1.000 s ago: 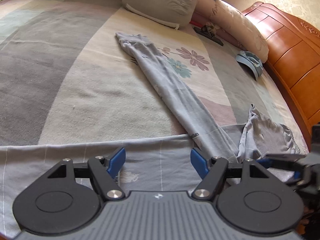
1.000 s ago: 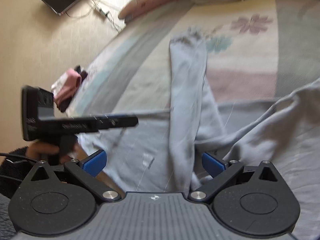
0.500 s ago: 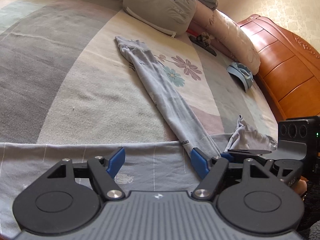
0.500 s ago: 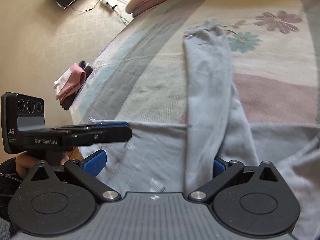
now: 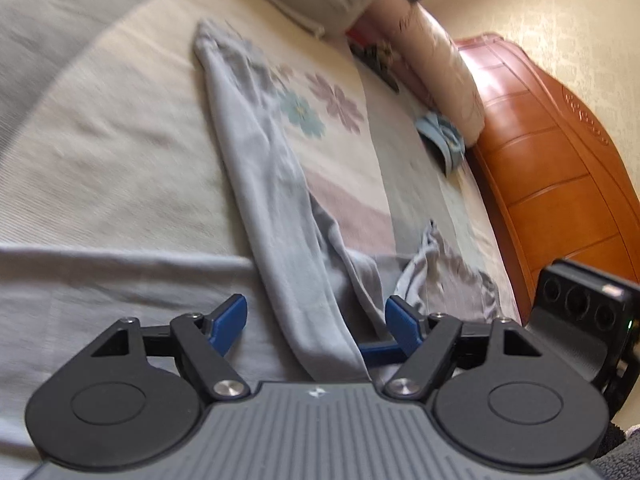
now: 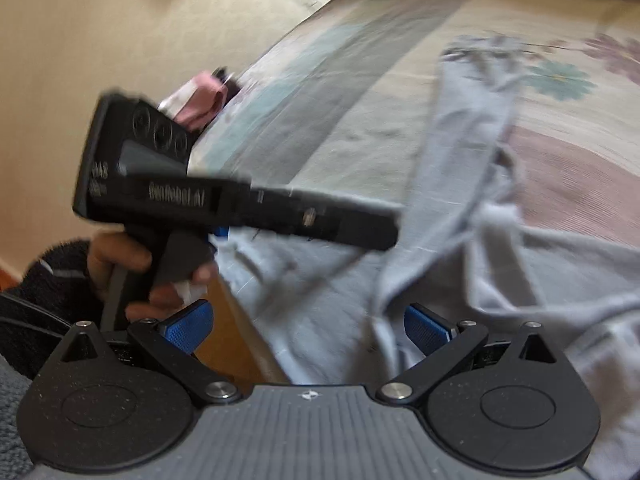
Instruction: Fold clothes
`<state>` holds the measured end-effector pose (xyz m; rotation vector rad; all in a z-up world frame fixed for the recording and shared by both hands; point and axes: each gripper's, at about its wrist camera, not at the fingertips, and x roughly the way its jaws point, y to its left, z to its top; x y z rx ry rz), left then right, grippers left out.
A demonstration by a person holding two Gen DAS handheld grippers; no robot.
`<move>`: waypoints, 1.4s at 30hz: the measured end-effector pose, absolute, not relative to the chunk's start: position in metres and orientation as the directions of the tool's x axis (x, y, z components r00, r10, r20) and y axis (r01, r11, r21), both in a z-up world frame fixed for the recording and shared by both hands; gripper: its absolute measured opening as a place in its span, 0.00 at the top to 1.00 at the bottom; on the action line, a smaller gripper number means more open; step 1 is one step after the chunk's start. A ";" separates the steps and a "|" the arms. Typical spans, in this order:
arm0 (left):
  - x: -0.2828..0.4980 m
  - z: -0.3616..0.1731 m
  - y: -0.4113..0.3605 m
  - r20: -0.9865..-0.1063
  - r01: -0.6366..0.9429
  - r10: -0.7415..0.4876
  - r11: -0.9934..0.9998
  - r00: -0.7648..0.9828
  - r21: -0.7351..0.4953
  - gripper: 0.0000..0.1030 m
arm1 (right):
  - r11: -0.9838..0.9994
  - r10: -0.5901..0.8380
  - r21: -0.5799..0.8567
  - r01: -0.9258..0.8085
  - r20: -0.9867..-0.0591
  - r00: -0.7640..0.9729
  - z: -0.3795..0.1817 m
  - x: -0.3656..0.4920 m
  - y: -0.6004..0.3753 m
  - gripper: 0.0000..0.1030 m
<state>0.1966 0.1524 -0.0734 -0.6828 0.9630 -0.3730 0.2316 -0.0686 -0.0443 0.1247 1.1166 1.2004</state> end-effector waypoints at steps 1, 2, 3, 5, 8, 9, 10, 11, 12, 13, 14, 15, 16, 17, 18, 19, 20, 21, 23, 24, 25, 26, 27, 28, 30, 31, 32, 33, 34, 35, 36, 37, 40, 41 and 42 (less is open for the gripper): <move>0.198 -0.076 0.151 -0.614 0.004 -0.583 0.727 0.532 -0.687 0.25 | 0.437 0.786 0.611 -0.660 -0.616 -0.049 -0.044 0.234 -0.077 0.00; 0.200 -0.077 0.151 -0.605 0.004 -0.590 0.717 0.534 -0.697 0.25 | 0.452 0.789 0.614 -0.647 -0.614 -0.031 -0.043 0.236 -0.085 0.00; 0.203 -0.078 0.152 -0.598 -0.002 -0.597 0.707 0.535 -0.708 0.25 | 0.467 0.791 0.618 -0.633 -0.612 -0.013 -0.042 0.239 -0.093 0.00; 0.210 -0.080 0.153 -0.585 -0.012 -0.608 0.688 0.537 -0.726 0.25 | 0.493 0.795 0.623 -0.608 -0.606 0.023 -0.040 0.243 -0.109 0.00; 0.225 -0.084 0.151 -0.572 0.000 -0.626 0.675 0.531 -0.738 0.25 | 0.524 0.799 0.627 -0.577 -0.596 0.078 -0.038 0.245 -0.131 0.00; 0.229 -0.085 0.151 -0.561 0.001 -0.634 0.664 0.532 -0.748 0.25 | 0.534 0.799 0.627 -0.567 -0.594 0.095 -0.037 0.245 -0.138 0.00; 0.234 -0.087 0.152 -0.549 0.001 -0.642 0.650 0.535 -0.760 0.25 | 0.543 0.799 0.629 -0.556 -0.592 0.109 -0.037 0.245 -0.144 0.00; 0.237 -0.089 0.152 -0.535 -0.001 -0.649 0.635 0.541 -0.772 0.25 | 0.551 0.798 0.632 -0.545 -0.590 0.123 -0.037 0.245 -0.150 0.00; 0.239 -0.091 0.154 -0.519 -0.010 -0.654 0.617 0.550 -0.787 0.25 | 0.556 0.800 0.637 -0.535 -0.585 0.135 -0.037 0.245 -0.155 0.00; 0.237 -0.093 0.156 -0.508 -0.016 -0.659 0.602 0.555 -0.798 0.25 | 0.560 0.801 0.640 -0.525 -0.581 0.146 -0.037 0.244 -0.160 0.00; 0.233 -0.094 0.158 -0.498 -0.019 -0.665 0.589 0.557 -0.808 0.25 | 0.565 0.801 0.643 -0.517 -0.578 0.156 -0.037 0.243 -0.163 0.00; 0.230 -0.096 0.159 -0.488 -0.022 -0.670 0.577 0.559 -0.817 0.25 | 0.570 0.801 0.646 -0.508 -0.576 0.166 -0.036 0.242 -0.167 0.00; 0.227 -0.098 0.161 -0.478 -0.025 -0.675 0.564 0.562 -0.826 0.26 | 0.574 0.800 0.648 -0.500 -0.574 0.176 -0.036 0.241 -0.171 0.00; 0.228 -0.099 0.162 -0.476 -0.030 -0.676 0.559 0.562 -0.829 0.27 | 0.577 0.800 0.649 -0.496 -0.570 0.185 -0.035 0.239 -0.175 0.00; 0.231 -0.099 0.163 -0.479 -0.036 -0.675 0.558 0.562 -0.829 0.30 | 0.578 0.802 0.653 -0.489 -0.566 0.193 -0.035 0.238 -0.178 0.00; 0.233 -0.100 0.164 -0.481 -0.042 -0.673 0.558 0.561 -0.829 0.33 | 0.579 0.803 0.657 -0.482 -0.561 0.200 -0.034 0.237 -0.182 0.00; 0.239 -0.101 0.165 -0.482 -0.044 -0.669 0.559 0.567 -0.828 0.33 | 0.579 0.805 0.662 -0.476 -0.556 0.206 -0.034 0.236 -0.185 0.00; 0.246 -0.101 0.166 -0.481 -0.046 -0.662 0.561 0.575 -0.827 0.33 | 0.580 0.806 0.665 -0.470 -0.553 0.212 -0.034 0.235 -0.189 0.00; 0.257 -0.104 0.166 -0.480 -0.042 -0.648 0.570 0.591 -0.821 0.44 | 0.589 0.801 0.665 -0.458 -0.556 0.223 -0.035 0.235 -0.194 0.00; 0.261 -0.107 0.167 -0.475 -0.043 -0.647 0.565 0.597 -0.824 0.48 | 0.595 0.797 0.665 -0.452 -0.559 0.228 -0.036 0.235 -0.196 0.00; 0.263 -0.111 0.169 -0.468 -0.051 -0.647 0.554 0.603 -0.831 0.58 | 0.600 0.794 0.664 -0.445 -0.562 0.233 -0.037 0.235 -0.198 0.00; 0.265 -0.115 0.172 -0.473 -0.065 -0.644 0.551 0.601 -0.832 0.65 | 0.606 0.790 0.664 -0.438 -0.565 0.237 -0.038 0.235 -0.200 0.00; 0.267 -0.120 0.174 -0.483 -0.081 -0.641 0.551 0.596 -0.831 0.82 | 0.611 0.787 0.664 -0.432 -0.567 0.242 -0.039 0.234 -0.202 0.00; 0.270 -0.127 0.178 -0.495 -0.108 -0.639 0.544 0.589 -0.832 0.91 | 0.612 0.787 0.664 -0.429 -0.566 0.247 -0.039 0.233 -0.204 0.00; 0.273 -0.131 0.179 -0.492 -0.118 -0.650 0.530 0.579 -0.840 0.91 | 0.619 0.782 0.664 -0.419 -0.569 0.253 -0.041 0.230 -0.210 0.00; 0.274 -0.132 0.180 -0.488 -0.118 -0.657 0.523 0.574 -0.844 0.91 | 0.624 0.779 0.664 -0.412 -0.572 0.257 -0.043 0.230 -0.213 0.00; 0.275 -0.129 0.177 -0.499 -0.114 -0.651 0.540 0.572 -0.834 0.91 | 0.633 0.772 0.660 -0.404 -0.579 0.262 -0.044 0.229 -0.215 0.00; 0.275 -0.125 0.173 -0.515 -0.105 -0.637 0.566 0.574 -0.817 0.91 | 0.641 0.765 0.657 -0.396 -0.586 0.267 -0.046 0.229 -0.216 0.00; 0.275 -0.122 0.170 -0.529 -0.103 -0.623 0.587 0.576 -0.803 0.92 | 0.647 0.761 0.656 -0.389 -0.589 0.272 -0.048 0.229 -0.218 0.00; 0.274 -0.118 0.167 -0.542 -0.107 -0.609 0.602 0.579 -0.791 0.93 | 0.649 0.759 0.656 -0.385 -0.589 0.278 -0.048 0.229 -0.221 0.00; 0.272 -0.111 0.164 -0.552 -0.099 -0.593 0.624 0.586 -0.775 0.97 | 0.652 0.757 0.656 -0.381 -0.588 0.283 -0.048 0.229 -0.223 0.00; 0.269 -0.103 0.160 -0.561 -0.086 -0.575 0.648 0.596 -0.757 0.97 | 0.654 0.756 0.653 -0.381 -0.588 0.290 -0.047 0.229 -0.225 0.00; 0.254 -0.077 0.154 -0.549 -0.040 -0.540 0.689 0.638 -0.724 0.97 | 0.663 0.748 0.645 -0.380 -0.589 0.306 -0.045 0.229 -0.232 0.00; 0.247 -0.068 0.153 -0.542 -0.025 -0.528 0.701 0.654 -0.713 0.97 | 0.667 0.745 0.642 -0.378 -0.591 0.310 -0.044 0.230 -0.234 0.00; 0.240 -0.058 0.154 -0.538 -0.015 -0.510 0.716 0.671 -0.698 0.97 | 0.670 0.742 0.639 -0.378 -0.593 0.312 -0.045 0.230 -0.236 0.00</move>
